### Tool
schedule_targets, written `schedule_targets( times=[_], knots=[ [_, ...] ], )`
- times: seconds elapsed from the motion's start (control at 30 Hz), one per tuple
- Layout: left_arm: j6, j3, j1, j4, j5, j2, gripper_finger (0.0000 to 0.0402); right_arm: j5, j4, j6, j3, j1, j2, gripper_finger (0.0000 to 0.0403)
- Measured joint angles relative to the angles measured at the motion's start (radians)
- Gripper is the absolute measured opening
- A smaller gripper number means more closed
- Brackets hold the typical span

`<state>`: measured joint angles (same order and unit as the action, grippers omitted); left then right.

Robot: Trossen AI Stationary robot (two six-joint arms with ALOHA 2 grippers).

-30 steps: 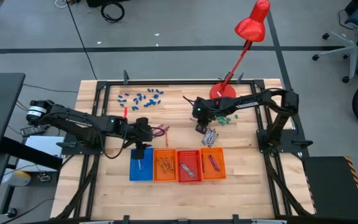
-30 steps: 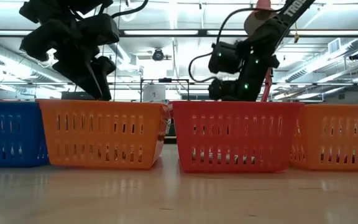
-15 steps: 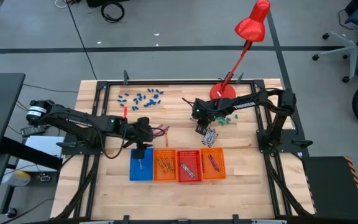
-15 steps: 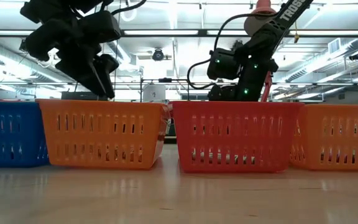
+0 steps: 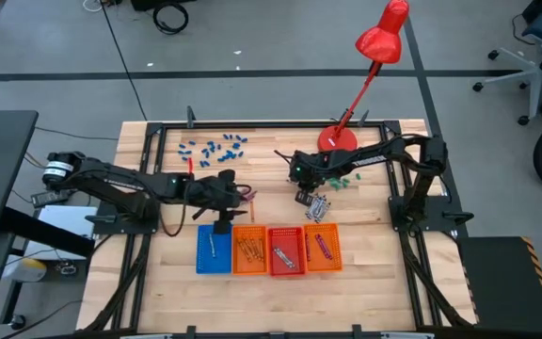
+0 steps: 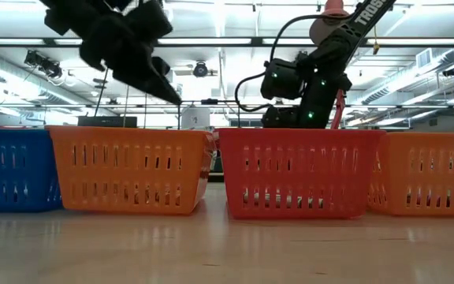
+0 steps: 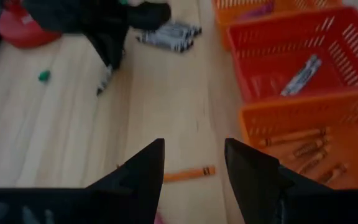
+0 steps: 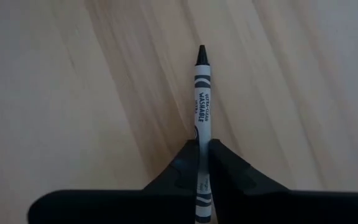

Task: Sort crayons
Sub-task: Put the black crayon into the blue bin

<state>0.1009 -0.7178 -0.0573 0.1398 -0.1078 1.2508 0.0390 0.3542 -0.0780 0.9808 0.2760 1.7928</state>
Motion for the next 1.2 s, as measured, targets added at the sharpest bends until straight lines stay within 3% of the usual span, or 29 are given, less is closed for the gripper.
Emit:
schedule_targets(
  times=[0.7, 1.2],
  knots=[
    [0.155, 0.006, 0.107, -0.114, 0.004, 0.126, 0.0180, -0.017, -0.006, 0.138, 0.168, -0.125, -0.008, 0.0033],
    [0.158, 0.005, 0.129, -0.205, 0.006, 0.144, 0.0180, -0.046, -0.104, 0.195, 0.216, -0.176, -0.009, 0.0034]
  ],
)
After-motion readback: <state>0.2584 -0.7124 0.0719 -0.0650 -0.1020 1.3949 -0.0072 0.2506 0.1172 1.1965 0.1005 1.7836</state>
